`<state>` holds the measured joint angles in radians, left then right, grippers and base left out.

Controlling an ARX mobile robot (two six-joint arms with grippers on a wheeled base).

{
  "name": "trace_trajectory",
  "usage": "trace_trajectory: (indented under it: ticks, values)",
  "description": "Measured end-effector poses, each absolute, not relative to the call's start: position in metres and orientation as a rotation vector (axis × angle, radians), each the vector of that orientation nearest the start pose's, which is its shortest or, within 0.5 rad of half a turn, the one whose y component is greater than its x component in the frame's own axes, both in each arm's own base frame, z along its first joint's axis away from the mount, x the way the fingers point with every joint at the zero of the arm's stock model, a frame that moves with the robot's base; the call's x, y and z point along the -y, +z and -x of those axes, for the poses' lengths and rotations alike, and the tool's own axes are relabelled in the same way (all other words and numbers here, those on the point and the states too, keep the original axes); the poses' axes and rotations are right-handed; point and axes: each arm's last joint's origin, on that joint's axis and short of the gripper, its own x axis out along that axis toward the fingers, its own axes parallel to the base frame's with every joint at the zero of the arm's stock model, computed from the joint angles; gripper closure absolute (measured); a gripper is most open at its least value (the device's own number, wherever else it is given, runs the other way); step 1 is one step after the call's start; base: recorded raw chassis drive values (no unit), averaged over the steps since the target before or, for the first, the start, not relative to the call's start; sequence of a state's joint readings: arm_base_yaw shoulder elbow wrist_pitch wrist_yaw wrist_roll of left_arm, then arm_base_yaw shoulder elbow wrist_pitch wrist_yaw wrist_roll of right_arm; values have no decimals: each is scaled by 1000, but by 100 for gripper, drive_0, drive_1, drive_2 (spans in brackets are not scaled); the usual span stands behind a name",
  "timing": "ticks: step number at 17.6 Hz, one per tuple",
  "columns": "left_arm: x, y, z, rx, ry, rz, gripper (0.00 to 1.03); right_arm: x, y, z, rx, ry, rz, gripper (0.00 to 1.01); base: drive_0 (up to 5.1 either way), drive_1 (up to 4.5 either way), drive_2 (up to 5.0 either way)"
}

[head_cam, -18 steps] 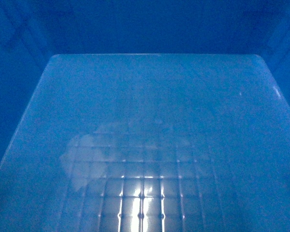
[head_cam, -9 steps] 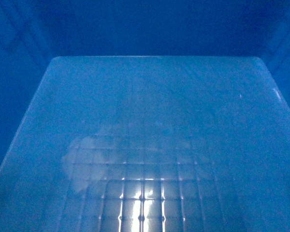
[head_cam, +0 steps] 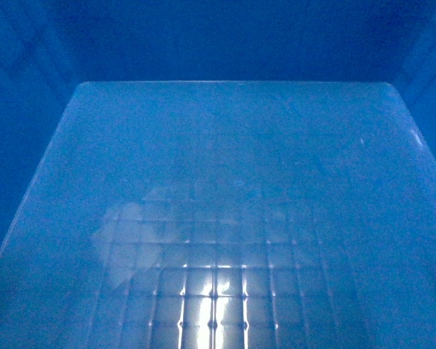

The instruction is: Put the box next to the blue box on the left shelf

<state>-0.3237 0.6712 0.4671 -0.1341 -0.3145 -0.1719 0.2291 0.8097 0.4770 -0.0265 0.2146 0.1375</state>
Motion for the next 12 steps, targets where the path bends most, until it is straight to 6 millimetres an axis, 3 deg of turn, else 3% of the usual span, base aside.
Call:
trace_trajectory:
  ticks: [12]
  values:
    - [41,245,-150,-318,19,64,95,-35,238,-176,-348,-10,-58,81,1,433,-431]
